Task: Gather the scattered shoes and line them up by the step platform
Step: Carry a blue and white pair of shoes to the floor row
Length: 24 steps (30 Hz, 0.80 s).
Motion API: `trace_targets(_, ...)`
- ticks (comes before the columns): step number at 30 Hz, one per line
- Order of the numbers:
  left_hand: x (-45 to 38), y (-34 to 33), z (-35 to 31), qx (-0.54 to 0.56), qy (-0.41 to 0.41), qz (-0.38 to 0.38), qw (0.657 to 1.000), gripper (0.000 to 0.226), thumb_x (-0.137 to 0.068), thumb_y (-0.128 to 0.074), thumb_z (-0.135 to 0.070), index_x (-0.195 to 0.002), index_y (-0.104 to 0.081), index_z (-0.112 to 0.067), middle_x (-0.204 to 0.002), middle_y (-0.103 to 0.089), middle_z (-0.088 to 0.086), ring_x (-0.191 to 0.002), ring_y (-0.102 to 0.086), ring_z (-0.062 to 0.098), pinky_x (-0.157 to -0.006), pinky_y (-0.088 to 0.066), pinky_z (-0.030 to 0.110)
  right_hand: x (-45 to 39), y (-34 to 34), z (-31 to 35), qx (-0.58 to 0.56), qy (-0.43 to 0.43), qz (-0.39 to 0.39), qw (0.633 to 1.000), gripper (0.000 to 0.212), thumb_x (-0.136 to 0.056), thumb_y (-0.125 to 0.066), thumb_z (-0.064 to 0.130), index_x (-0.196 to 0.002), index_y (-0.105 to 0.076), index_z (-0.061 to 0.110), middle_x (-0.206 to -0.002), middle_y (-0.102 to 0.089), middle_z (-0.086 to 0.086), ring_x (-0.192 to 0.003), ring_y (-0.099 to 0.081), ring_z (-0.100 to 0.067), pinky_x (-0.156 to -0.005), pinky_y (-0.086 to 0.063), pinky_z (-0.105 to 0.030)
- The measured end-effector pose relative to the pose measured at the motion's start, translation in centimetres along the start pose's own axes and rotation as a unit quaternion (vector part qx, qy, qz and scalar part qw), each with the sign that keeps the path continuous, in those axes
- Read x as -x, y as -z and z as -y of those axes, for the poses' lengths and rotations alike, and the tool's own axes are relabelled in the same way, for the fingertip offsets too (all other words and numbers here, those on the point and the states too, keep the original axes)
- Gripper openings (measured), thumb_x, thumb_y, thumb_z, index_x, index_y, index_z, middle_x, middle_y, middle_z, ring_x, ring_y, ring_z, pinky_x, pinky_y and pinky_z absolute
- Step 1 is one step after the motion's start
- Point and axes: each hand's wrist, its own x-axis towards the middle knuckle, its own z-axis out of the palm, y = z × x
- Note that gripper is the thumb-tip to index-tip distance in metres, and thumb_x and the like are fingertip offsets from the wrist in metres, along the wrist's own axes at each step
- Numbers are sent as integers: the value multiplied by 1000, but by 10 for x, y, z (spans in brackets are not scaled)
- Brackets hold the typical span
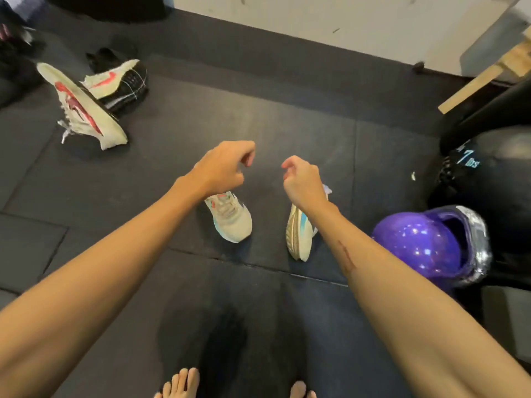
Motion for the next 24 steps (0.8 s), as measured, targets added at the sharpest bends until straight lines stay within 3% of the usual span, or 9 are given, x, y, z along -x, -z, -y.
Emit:
trace_targets(4, -6, -50, 29, -42, 5, 39, 998, 32, -65, -40, 6, -88, -35, -16, -85, -55, 3, -79, -50, 34, -69, -47, 53, -9, -60, -16, 230, 61, 72, 968, 24, -82, -52, 14, -105, -57, 9, -112, -62, -16, -100, -59, -38, -69, -37, -34)
trace_targets(9, -17, -88, 55, -88, -12, 87, 992, 17, -82, -41, -3, -93, -33, -14, -88, -55, 12, -80, -52, 39, -69, -45, 52, -32, -105, -32, 266, 100, 73, 956, 31, -92, -51, 22, -119, -57, 9, -121, -60, -16, -112, -58, -36, -78, -44, -38)
trace_targets(11, -26, -86, 72, -141, 0, 94, 985, 6, -93, -41, -16, -94, -35, -16, -94, -57, 19, -87, -54, 41, -72, -44, 45, -46, -100, -45, 281, 105, 42, 953, 30, -96, -48, 26, -118, -57, 7, -122, -58, -19, -113, -56, -39, -84, -46, -41)
trace_targets(13, -29, -75, 89, -194, 11, 88, 977, 15, -99, -38, -29, -98, -41, -14, -99, -59, 25, -92, -56, 42, -72, -39, 41, -59, -85, -55, 266, 110, -4, 958, 32, -98, -45, 30, -116, -57, 6, -121, -57, -22, -112, -56, -42, -87, -46, -42)
trace_targets(15, -27, -61, 111, -259, 28, 101, 960, 22, -99, -37, -31, -99, -45, -11, -101, -60, 27, -94, -57, 44, -72, -40, 42, -74, -69, -65, 227, 79, -67, 968, 33, -98, -44, 30, -115, -56, 5, -123, -56, -24, -114, -54, -42, -89, -45, -43)
trace_targets(18, -17, -46, 137, -336, 105, 155, 923, 19, -90, -49, -18, -106, -56, -11, -107, -62, 20, -97, -58, 40, -70, -45, 40, -77, -52, -96, 216, -29, -134, 967, 40, -98, -43, 30, -128, -45, 4, -135, -44, -23, -125, -44, -42, -97, -41, -47)
trace_targets(21, -2, -53, 157, -277, 113, 172, 939, 39, -82, -60, -8, -115, -59, -28, -111, -62, 1, -98, -59, 29, -76, -50, 39, -65, -41, -135, 201, -176, -120, 956, 53, -97, -46, 33, -138, -35, 1, -142, -37, -24, -128, -41, -43, -100, -38, -50)
trace_targets(24, 11, -67, 176, -295, 59, 114, 947, 43, -79, -63, -2, -119, -60, -16, -127, -49, 6, -111, -50, 29, -79, -46, 41, -62, -35, -156, 161, -228, -44, 959, 59, -96, -50, 39, -138, -41, -2, -139, -46, -25, -120, -51, -42, -94, -44, -46)
